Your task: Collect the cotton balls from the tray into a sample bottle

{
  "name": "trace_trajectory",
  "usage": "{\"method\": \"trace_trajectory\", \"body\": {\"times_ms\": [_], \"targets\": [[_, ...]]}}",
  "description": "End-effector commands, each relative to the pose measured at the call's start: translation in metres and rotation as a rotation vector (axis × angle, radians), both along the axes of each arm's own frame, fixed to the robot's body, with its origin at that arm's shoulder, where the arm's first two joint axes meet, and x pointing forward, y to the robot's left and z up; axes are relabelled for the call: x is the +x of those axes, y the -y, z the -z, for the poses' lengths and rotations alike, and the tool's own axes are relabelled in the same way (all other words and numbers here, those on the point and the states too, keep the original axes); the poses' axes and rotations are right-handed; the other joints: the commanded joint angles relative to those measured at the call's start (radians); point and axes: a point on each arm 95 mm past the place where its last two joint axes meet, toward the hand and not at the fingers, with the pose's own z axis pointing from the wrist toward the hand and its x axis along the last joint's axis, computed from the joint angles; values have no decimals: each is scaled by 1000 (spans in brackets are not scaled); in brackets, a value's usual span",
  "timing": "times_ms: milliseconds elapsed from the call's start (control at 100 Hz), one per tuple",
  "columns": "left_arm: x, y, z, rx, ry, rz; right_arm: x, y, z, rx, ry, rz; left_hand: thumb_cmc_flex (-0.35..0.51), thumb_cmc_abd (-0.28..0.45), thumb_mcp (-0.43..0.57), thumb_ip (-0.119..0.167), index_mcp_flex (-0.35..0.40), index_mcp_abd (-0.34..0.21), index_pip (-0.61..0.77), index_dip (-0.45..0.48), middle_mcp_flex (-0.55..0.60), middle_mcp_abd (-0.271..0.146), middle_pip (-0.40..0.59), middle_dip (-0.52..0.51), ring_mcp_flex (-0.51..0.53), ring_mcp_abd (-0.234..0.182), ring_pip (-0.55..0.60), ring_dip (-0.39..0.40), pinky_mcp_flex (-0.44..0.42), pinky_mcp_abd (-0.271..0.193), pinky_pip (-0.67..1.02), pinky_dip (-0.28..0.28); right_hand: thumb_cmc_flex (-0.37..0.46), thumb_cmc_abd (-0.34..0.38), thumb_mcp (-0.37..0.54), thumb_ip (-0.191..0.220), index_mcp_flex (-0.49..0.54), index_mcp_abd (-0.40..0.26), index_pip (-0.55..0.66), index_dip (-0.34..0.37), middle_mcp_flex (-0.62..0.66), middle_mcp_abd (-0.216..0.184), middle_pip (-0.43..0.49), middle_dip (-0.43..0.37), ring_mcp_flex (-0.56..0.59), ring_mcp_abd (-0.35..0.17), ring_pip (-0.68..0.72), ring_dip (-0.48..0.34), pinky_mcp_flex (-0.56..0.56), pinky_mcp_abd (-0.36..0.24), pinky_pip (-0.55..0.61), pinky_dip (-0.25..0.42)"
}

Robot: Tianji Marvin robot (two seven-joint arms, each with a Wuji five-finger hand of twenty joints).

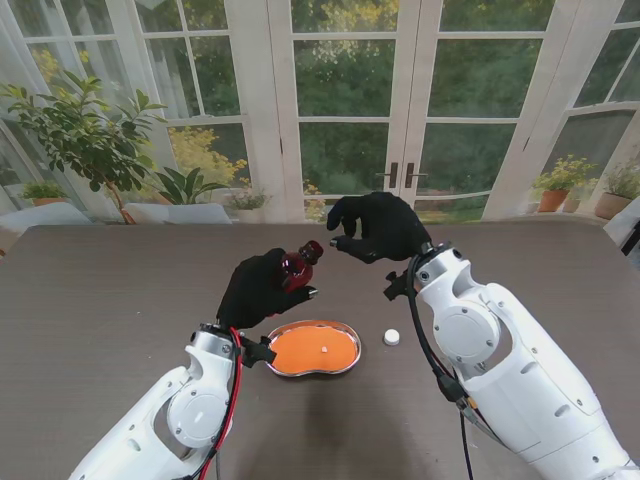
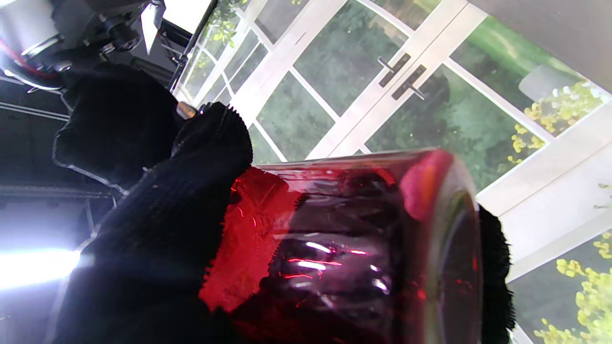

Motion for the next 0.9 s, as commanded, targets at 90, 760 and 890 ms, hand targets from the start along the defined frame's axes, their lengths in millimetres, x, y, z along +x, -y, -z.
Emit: {"method": "trace_trajectory", "body": {"times_ms": [90,760,890], "targets": [[-6,-4,1,20,-12,8,3,-3,29,-76,-35,-5,270,314,291,18,135,-192,175,16,50,-35,6,20,33,46,74,17,-5,-36,55,19,-4,-59,3,28,8,7,11,38,-8,-14,22,-3,21,-24,17,-2,16,-3,15,6],[-20,-13,11,54,-38,14,10,-28,113,-308,-46,-148,270,312,291,19,135,-192,176,16,51,-33,7,19,36,44,75,17,-5,-36,55,19,62,-333,82,-68,114,-83,13,0,26,-46,100,59,22,-56,52,11,41,-6,14,-22],[-21,-14,10,57,-38,12,13,-30,124,-349,-46,-173,269,313,291,19,135,-191,176,16,52,-35,7,18,34,46,75,17,-5,-36,55,19,63,-355,88,-80,125,-89,21,-14,33,-51,106,67,23,-64,56,13,45,-6,14,-25]]}}
